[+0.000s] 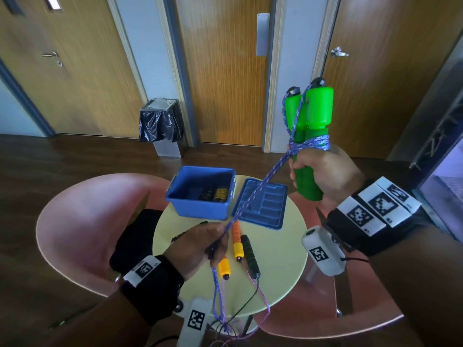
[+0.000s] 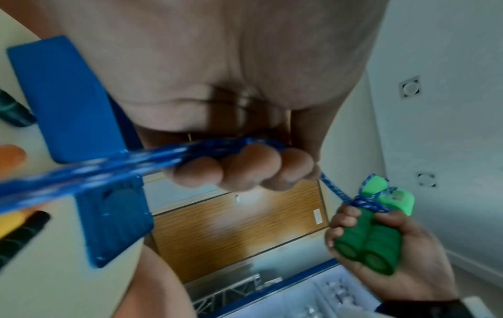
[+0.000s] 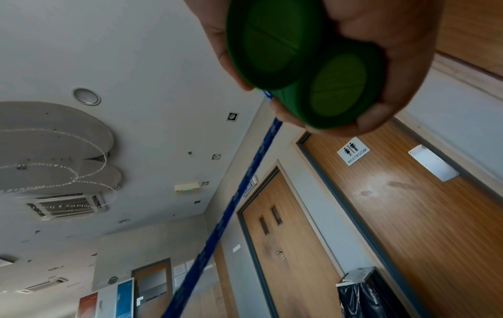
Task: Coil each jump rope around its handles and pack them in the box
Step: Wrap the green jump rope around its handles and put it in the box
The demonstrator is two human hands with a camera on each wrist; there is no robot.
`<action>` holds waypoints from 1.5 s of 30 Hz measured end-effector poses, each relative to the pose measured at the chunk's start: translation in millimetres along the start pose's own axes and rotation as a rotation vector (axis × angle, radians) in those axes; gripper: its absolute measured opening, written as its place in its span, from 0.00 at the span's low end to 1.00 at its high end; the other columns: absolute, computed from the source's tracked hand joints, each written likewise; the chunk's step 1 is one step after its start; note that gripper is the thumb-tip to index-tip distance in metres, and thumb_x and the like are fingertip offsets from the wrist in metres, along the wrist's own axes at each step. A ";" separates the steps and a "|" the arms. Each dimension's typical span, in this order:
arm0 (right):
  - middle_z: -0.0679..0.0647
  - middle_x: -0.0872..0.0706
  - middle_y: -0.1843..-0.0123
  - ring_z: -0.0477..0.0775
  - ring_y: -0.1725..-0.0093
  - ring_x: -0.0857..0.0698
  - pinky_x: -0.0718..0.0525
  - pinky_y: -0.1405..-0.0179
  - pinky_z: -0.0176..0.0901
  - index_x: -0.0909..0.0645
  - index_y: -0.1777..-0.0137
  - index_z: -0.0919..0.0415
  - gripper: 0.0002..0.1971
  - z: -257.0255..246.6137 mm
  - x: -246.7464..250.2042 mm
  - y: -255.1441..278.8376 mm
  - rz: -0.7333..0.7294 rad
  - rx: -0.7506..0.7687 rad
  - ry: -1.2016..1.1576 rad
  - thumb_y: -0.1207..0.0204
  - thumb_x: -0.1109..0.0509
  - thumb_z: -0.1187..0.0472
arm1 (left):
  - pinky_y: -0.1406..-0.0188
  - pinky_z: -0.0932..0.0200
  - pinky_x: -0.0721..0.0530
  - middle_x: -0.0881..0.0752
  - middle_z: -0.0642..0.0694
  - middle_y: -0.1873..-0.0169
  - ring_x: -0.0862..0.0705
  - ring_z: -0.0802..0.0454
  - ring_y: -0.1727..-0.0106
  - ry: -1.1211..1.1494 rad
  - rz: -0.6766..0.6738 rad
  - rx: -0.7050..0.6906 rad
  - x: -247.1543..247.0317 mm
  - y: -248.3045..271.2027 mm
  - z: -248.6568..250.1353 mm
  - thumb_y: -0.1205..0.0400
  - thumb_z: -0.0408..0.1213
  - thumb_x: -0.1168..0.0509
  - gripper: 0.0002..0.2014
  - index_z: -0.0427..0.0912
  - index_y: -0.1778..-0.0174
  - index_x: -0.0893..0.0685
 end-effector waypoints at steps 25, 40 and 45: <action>0.45 0.30 0.78 0.45 0.77 0.33 0.34 0.73 0.41 0.33 0.73 0.51 0.15 15.4 -56.8 11.8 -0.192 0.161 0.687 0.30 0.34 0.65 | 0.71 0.59 0.33 0.22 0.58 0.76 0.28 0.62 0.75 -0.507 0.397 -0.094 -26.9 -32.2 72.4 0.12 0.38 0.40 0.12 0.46 0.59 0.14; 0.61 0.19 0.45 0.66 0.45 0.15 0.14 0.46 0.62 0.31 0.40 0.63 0.24 37.0 -73.2 -3.3 -0.260 0.176 1.275 0.29 0.24 0.57 | 0.70 0.59 0.33 0.27 0.52 0.76 0.30 0.59 0.74 -0.770 0.284 -0.018 -38.1 -27.0 60.7 0.12 0.39 0.42 0.12 0.46 0.59 0.16; 0.59 0.20 0.44 0.64 0.42 0.17 0.17 0.48 0.56 0.30 0.38 0.63 0.23 39.4 -80.4 0.0 -0.268 0.241 1.420 0.27 0.25 0.57 | 0.68 0.53 0.33 0.32 0.50 0.76 0.32 0.53 0.72 -0.790 0.236 -0.018 -40.4 -24.2 64.5 0.13 0.40 0.39 0.16 0.44 0.68 0.30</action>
Point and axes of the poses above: each hand's wrist, its own y-axis away from the middle knuckle, its own x-axis out of the back of the hand, z = x × y, the point moved 10 cm from there along -y, towards the middle knuckle
